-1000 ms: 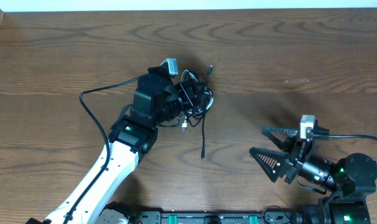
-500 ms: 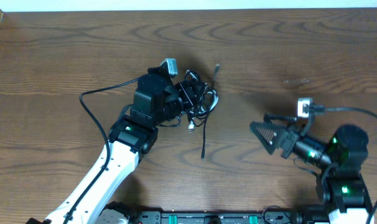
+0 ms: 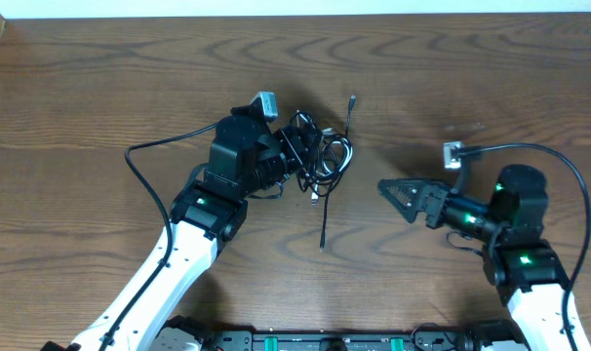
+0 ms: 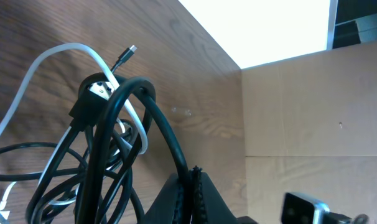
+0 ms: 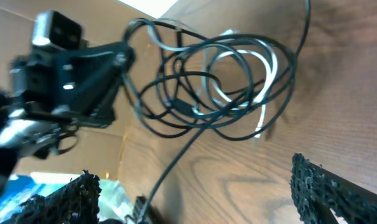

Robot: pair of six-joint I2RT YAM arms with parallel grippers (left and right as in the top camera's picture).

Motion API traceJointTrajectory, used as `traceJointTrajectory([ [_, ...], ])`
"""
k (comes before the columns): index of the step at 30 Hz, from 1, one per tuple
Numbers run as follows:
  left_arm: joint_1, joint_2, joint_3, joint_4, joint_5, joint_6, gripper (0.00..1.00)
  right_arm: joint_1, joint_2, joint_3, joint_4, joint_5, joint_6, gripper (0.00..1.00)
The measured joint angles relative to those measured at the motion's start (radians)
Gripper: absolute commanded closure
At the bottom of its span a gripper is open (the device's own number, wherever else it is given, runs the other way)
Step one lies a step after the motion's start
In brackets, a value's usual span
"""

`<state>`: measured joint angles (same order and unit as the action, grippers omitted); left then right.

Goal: Untangle cables
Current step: 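Move the open right gripper toward the cables held by the left, then grasp a cable loop with the right gripper beside the left gripper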

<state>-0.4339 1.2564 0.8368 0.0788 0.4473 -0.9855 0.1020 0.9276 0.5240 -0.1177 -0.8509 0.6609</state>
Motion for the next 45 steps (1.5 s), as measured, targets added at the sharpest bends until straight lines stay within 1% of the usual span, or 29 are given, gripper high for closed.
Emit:
traceJointTrajectory([
  [5,0.000,0.000,0.000,0.003,0.000,-0.066,0.92,0.084,0.060,0.000,0.050,0.099,0.001,0.09],
  [10,0.000,0.000,0.000,0.019,0.000,-0.121,0.92,0.151,0.100,0.001,0.110,0.134,0.001,0.12],
  [16,0.000,0.000,0.000,0.083,0.000,-0.217,0.92,0.194,0.128,0.001,0.112,0.168,0.011,0.09],
  [21,0.000,0.000,0.000,0.134,0.000,-0.258,0.92,0.213,0.158,0.001,0.112,0.198,0.013,0.08],
  [26,0.000,0.000,0.000,0.147,0.005,-0.338,0.92,0.221,0.192,0.001,0.112,0.249,0.036,0.05],
  [29,0.000,0.000,0.000,0.185,0.030,-0.372,0.92,0.221,0.212,0.001,0.115,0.291,0.069,0.05],
  [34,0.000,0.000,0.000,0.234,0.088,-0.397,0.92,0.222,0.239,0.001,0.136,0.353,0.158,0.02],
  [40,0.000,0.000,0.000,0.237,0.132,-0.405,0.92,0.222,0.248,0.001,0.182,0.381,0.256,0.03],
  [45,-0.019,0.000,0.000,0.237,0.150,-0.406,0.92,0.222,0.248,0.001,0.187,0.410,0.333,0.03],
])
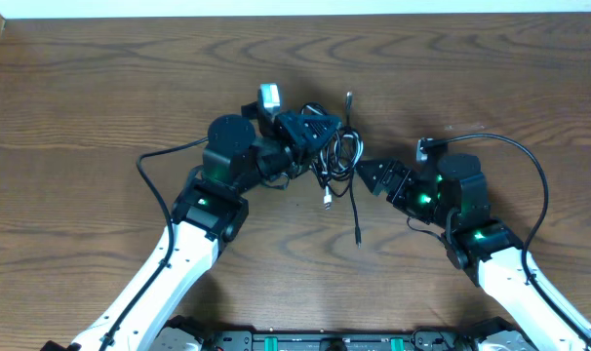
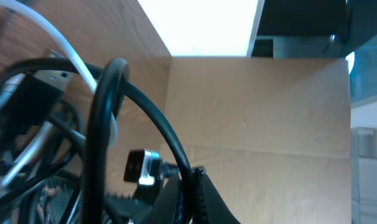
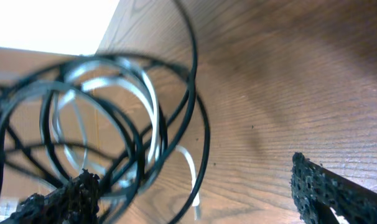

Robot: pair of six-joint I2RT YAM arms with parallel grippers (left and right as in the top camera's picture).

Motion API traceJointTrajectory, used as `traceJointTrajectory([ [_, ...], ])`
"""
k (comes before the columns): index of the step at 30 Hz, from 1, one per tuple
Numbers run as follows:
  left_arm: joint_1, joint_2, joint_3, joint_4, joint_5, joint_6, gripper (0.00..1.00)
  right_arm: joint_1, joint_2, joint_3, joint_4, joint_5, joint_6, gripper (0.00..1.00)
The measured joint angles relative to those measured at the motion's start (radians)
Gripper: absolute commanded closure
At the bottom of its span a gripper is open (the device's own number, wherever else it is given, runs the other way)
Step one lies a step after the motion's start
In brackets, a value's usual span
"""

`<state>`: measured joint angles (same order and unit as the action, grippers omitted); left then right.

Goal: Untangle cables
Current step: 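Grasp a cable loop with the right gripper beside the left gripper, then pull the grippers apart, right gripper drawing cables rightward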

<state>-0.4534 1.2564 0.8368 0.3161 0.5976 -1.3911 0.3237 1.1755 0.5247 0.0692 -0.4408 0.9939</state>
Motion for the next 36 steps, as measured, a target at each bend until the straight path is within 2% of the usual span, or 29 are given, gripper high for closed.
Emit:
traceJointTrajectory([
  [6,-0.043,0.000,0.000,0.000,0.003,0.000,0.92,0.000,0.000,0.000,0.013,0.043,0.094,0.03],
  [9,-0.061,0.000,0.000,0.002,0.003,0.000,0.92,0.010,0.000,0.000,0.024,0.054,0.114,0.07],
  [14,-0.082,0.000,0.000,0.058,0.006,0.000,0.92,0.076,0.001,0.001,0.026,0.068,0.132,0.36],
  [20,-0.123,0.000,0.000,0.167,0.013,0.001,0.92,0.124,0.014,0.008,-0.006,0.165,0.138,0.80],
  [22,-0.126,0.000,0.000,0.163,0.032,0.012,0.92,0.122,0.015,0.010,-0.013,0.219,0.116,0.92],
  [24,-0.126,0.000,0.000,0.152,0.056,0.045,0.92,0.114,0.015,0.013,-0.014,0.259,0.075,0.97],
  [28,-0.124,0.000,0.001,0.047,0.116,0.170,0.92,0.065,0.006,0.015,-0.028,0.314,-0.039,0.98],
  [33,-0.102,0.000,0.008,-0.211,0.144,0.338,0.92,-0.014,-0.080,0.013,-0.043,0.353,-0.187,0.97],
  [36,-0.069,0.000,0.013,-0.409,0.078,0.414,0.92,-0.056,-0.175,0.013,-0.043,0.363,-0.261,0.97],
])
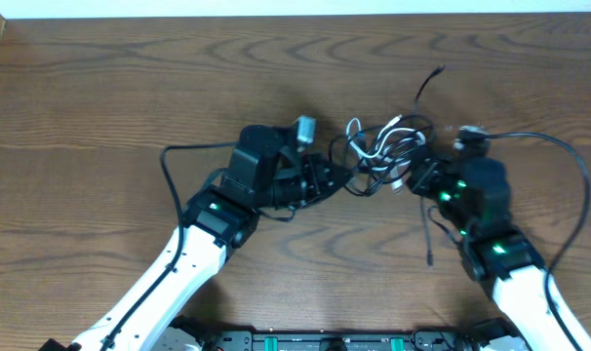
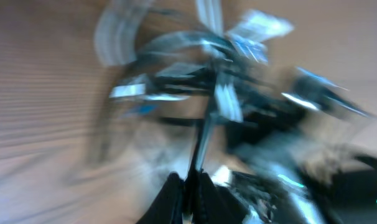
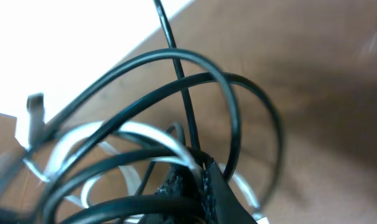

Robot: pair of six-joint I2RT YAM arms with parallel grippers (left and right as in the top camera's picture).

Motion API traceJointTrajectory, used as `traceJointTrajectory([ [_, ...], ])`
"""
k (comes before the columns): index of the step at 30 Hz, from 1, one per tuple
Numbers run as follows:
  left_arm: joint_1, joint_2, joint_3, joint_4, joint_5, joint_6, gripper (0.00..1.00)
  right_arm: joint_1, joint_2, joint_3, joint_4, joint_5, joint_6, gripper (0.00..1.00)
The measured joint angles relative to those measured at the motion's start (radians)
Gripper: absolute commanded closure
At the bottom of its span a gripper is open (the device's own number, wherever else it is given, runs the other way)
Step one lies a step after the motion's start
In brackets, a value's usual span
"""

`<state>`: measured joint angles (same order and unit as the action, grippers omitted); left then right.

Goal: Untangle cables
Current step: 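Pull the grippers apart, right gripper drawing cables rightward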

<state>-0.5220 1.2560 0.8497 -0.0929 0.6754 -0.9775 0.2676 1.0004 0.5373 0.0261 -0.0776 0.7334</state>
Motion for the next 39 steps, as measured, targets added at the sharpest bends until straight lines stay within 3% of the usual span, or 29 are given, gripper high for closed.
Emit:
traceJointTrajectory([
  [5,0.038,-0.002,0.005,-0.229,-0.192,0.056,0.91,-0.037,-0.155,0.000,-0.008,-0.041,-0.087,0.99],
  [13,0.047,-0.011,0.020,-0.385,-0.398,0.076,0.83,-0.048,-0.252,-0.010,-0.028,-0.106,-0.113,0.99],
  [16,0.065,-0.011,0.015,-0.457,-0.515,0.082,0.83,-0.078,-0.272,-0.010,-0.016,-0.037,-0.114,0.99],
  [19,0.073,-0.010,0.009,-0.475,-0.580,0.089,0.74,-0.089,-0.284,-0.010,-0.047,0.002,-0.110,0.99],
  [22,0.073,-0.010,0.009,-0.475,-0.612,0.092,0.52,-0.089,-0.283,-0.010,-0.098,0.016,-0.091,0.99],
  [26,0.073,-0.003,0.009,-0.475,-0.634,0.092,0.32,-0.089,-0.283,-0.010,-0.172,0.017,-0.055,0.99],
  [27,0.073,0.000,0.009,-0.475,-0.638,0.092,0.21,-0.089,-0.283,-0.010,-0.189,0.014,-0.046,0.99],
  [29,0.073,0.009,0.009,-0.474,-0.642,0.093,0.13,-0.089,-0.283,-0.010,-0.217,0.005,-0.025,0.99],
  [39,0.073,0.025,0.009,-0.475,-0.652,0.088,0.12,-0.089,-0.283,-0.010,-0.238,-0.089,0.041,0.99],
])
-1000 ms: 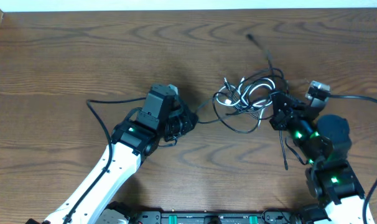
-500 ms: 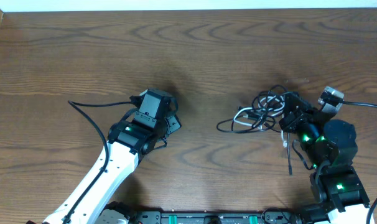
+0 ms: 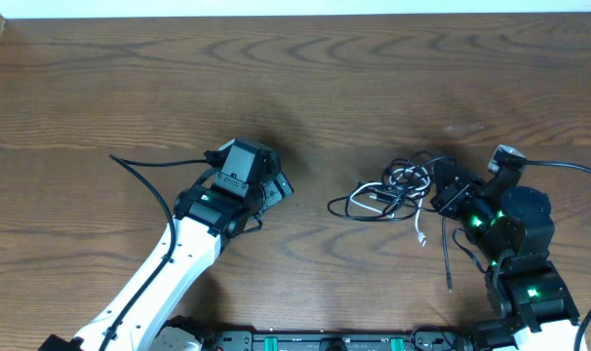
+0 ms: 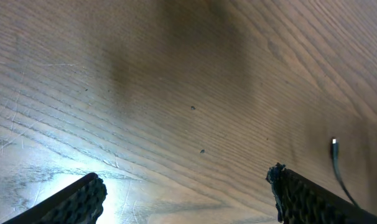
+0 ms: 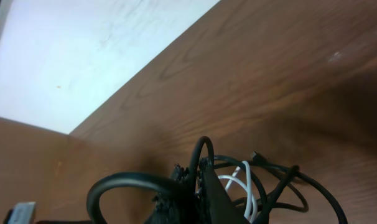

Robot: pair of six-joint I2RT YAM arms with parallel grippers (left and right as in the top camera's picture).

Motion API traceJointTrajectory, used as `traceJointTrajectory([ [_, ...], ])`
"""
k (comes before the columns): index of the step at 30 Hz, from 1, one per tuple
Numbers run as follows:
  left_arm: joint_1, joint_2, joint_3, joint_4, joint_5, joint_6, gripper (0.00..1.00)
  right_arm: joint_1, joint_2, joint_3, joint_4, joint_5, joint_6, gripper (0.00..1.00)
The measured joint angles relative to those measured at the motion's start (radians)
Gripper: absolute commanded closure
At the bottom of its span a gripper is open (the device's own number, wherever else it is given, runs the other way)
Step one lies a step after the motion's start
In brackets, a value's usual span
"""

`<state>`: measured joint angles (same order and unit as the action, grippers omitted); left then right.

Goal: Untangle cables

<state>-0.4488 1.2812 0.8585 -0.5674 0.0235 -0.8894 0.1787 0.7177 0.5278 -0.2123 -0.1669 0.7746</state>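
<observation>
A tangle of black and white cables [image 3: 385, 191] sits low on the brown table, right of centre. My right gripper [image 3: 440, 187] is shut on a thick black loop at the tangle's right side, and the right wrist view shows the closed jaws [image 5: 196, 177] pinching that black cable [image 5: 132, 182] with a white cable [image 5: 241, 182] behind. A white end [image 3: 419, 230] and a thin black strand [image 3: 445, 265] trail toward me. My left gripper [image 3: 279, 185] stands open left of the tangle, apart from it. Between its fingers [image 4: 188, 193] is only bare wood, with one cable tip [image 4: 335, 147] at the right.
The left arm's own black lead [image 3: 144, 168] loops over the table at the left. The right arm's lead [image 3: 569, 168] arcs at the far right. The table's far edge [image 3: 295, 14] runs along the top.
My left gripper has let go of the tangle, opened and now sits further left. The tangle is lower and nearer me, still gripped by my right gripper.
First my left gripper held the tangle left of centre while the right stood open well to the right. Then the open right gripper was close beside the tangle. Later both were shut on it, right of centre. Now only the right holds it.
</observation>
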Motion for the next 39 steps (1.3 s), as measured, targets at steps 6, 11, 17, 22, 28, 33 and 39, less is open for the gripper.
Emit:
traceJointTrajectory([
  [6,0.000,0.000,0.000,-0.002,0.026,-0.001,0.11,0.000,0.001,0.000,-0.027,-0.031,0.021,0.99],
  [11,0.000,0.000,0.000,-0.002,0.130,-0.001,0.11,0.000,0.008,0.000,-0.074,-0.056,0.061,0.99],
  [17,-0.011,0.000,0.000,0.034,0.316,0.081,0.11,0.000,0.048,0.000,-0.098,-0.076,0.104,0.99],
  [22,-0.066,0.000,0.000,0.158,0.459,0.202,0.11,0.000,0.113,0.000,-0.090,-0.129,0.185,0.99],
  [28,-0.156,0.000,0.000,0.283,0.529,0.295,0.11,0.000,0.219,0.000,0.002,-0.176,0.256,0.99],
  [33,-0.198,0.000,0.000,0.340,0.539,0.323,0.11,0.000,0.310,0.001,0.188,-0.252,0.283,0.99],
  [39,-0.214,0.002,0.000,0.325,0.499,0.336,0.11,-0.001,0.388,0.001,0.370,-0.395,0.295,0.98],
])
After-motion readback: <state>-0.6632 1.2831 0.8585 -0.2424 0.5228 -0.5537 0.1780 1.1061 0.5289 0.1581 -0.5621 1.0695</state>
